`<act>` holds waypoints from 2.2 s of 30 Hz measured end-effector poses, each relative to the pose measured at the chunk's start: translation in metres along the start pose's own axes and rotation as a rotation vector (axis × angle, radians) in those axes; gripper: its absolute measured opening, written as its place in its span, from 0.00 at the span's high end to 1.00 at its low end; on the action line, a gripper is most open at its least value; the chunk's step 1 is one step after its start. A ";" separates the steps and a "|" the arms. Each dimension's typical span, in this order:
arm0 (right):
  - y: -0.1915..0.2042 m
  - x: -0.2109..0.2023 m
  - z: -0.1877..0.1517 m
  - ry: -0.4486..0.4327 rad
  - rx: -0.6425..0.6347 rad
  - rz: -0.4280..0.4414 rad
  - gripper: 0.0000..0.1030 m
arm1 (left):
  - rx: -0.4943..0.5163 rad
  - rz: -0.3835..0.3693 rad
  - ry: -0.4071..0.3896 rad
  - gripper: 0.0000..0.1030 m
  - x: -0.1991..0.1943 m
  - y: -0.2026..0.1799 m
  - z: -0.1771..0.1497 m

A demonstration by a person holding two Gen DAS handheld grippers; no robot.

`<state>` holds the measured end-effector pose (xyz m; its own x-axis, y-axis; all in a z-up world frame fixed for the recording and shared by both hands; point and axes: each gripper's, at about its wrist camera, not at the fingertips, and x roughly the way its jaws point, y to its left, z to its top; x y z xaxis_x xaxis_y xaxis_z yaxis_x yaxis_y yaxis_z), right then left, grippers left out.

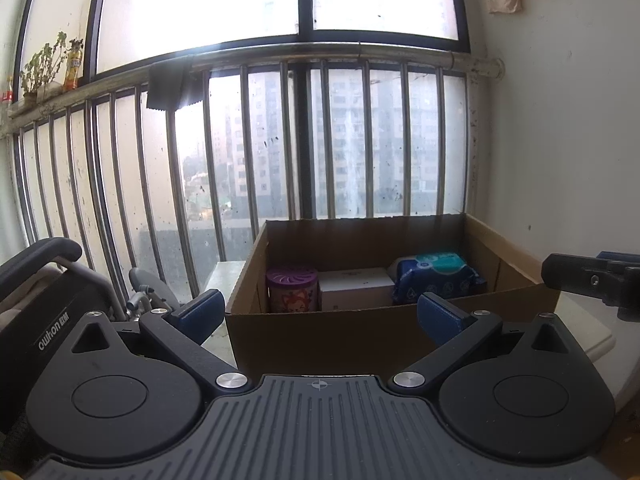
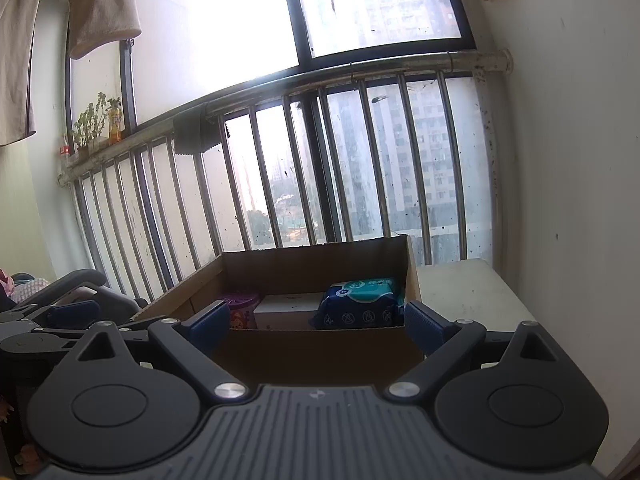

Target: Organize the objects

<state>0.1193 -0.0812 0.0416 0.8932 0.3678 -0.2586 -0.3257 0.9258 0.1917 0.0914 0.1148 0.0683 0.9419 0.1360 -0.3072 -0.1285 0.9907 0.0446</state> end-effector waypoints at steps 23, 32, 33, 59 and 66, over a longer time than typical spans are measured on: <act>-0.001 -0.002 0.000 -0.003 -0.001 0.010 0.04 | 0.017 0.002 0.028 0.00 0.008 -0.006 -0.005; -0.004 -0.001 -0.001 -0.002 -0.002 -0.003 0.03 | 0.015 0.004 0.023 0.00 0.008 -0.007 -0.005; -0.004 -0.001 0.000 -0.004 -0.002 -0.004 0.03 | 0.014 0.005 0.021 0.00 0.007 -0.007 -0.005; -0.006 -0.003 0.000 -0.016 0.000 -0.019 0.00 | 0.020 -0.004 0.010 0.00 0.004 -0.008 -0.003; -0.006 0.000 0.000 -0.009 -0.001 -0.024 0.00 | 0.016 -0.003 0.016 0.00 0.005 -0.007 -0.004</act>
<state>0.1211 -0.0872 0.0400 0.9035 0.3446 -0.2547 -0.3045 0.9345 0.1842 0.0960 0.1081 0.0629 0.9371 0.1329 -0.3228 -0.1205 0.9910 0.0583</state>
